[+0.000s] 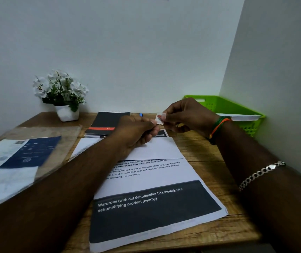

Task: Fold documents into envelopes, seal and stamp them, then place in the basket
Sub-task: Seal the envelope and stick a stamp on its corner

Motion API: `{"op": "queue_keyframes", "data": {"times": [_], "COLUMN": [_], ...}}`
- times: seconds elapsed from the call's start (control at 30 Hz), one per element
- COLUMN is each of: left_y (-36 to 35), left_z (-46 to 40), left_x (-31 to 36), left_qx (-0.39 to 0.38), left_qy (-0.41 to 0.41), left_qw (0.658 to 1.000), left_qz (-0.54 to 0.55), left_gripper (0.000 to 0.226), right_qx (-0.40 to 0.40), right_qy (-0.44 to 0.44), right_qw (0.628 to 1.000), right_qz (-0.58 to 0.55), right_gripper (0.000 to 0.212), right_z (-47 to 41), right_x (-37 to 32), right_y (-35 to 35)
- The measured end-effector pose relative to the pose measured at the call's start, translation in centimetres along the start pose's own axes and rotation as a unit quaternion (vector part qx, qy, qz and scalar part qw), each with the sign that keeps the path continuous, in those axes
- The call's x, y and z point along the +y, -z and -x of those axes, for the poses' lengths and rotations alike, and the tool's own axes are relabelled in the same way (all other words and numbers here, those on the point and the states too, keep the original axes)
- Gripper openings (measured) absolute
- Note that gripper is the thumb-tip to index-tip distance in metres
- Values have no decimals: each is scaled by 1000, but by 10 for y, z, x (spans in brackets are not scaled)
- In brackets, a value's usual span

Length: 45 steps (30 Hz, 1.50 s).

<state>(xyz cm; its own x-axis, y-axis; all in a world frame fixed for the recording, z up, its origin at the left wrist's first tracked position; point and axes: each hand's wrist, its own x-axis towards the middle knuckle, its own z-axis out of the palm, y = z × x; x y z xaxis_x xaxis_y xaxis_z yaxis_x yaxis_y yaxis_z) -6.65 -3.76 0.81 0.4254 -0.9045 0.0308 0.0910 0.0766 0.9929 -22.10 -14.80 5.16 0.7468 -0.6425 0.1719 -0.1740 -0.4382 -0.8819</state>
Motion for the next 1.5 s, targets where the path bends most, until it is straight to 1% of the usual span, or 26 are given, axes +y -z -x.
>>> {"op": "queue_keyframes", "data": {"times": [0.07,0.1,0.13,0.17,0.2,0.23,0.27,0.33,0.4,0.47,0.6,0.7,0.97,1.2,1.37,1.5], "left_y": [-1,-1,0,2,3,3,3,0,-2,-2,-1,-2,-1,-1,-1,-1], "left_z": [0,0,-1,-4,-5,-5,-4,-2,-1,-3,-6,-7,-8,-7,-6,-7], "left_x": [-1,-2,-4,-4,-4,-4,-5,-8,-12,-15,-20,-22,-23,-23,-23,-22], "left_qx": [6,16,35,58,67,61,43,1,-22,-35,-48,-58,-72,-79,-79,-92], "left_qy": [-16,-38,-78,-134,-187,-220,-231,-216,-206,-208,-203,-198,-195,-192,-194,-201], "left_qw": [1000,998,990,964,922,884,863,853,839,833,837,839,844,836,845,822], "left_qz": [-22,-49,-116,-223,-332,-409,-448,-475,-503,-511,-507,-504,-495,-508,-492,-524], "left_gripper": [8,6,5,10,17,24,29,43,57,62,60,61,58,59,56,44], "right_qx": [6,9,10,8,6,5,4,-1,-3,4,3,1,-3,-3,16,37], "right_qy": [-17,-32,-50,-69,-88,-105,-123,-159,-173,-165,-136,-121,-119,-125,-132,-121], "right_qw": [1000,999,999,998,996,994,991,985,981,981,979,978,972,972,965,959], "right_qz": [-6,-9,-9,-5,7,26,48,75,84,103,153,171,201,201,226,256], "right_gripper": [34,34,34,31,27,22,19,15,16,18,23,28,27,26,22,14], "right_z": [-2,-3,-4,-4,-4,-3,-3,-4,-6,-9,-11,-13,-15,-15,-16,-17], "right_x": [3,5,7,9,12,16,19,24,27,29,30,32,32,32,31,31], "right_y": [3,6,9,13,15,16,16,14,12,10,5,3,2,3,1,-4]}}
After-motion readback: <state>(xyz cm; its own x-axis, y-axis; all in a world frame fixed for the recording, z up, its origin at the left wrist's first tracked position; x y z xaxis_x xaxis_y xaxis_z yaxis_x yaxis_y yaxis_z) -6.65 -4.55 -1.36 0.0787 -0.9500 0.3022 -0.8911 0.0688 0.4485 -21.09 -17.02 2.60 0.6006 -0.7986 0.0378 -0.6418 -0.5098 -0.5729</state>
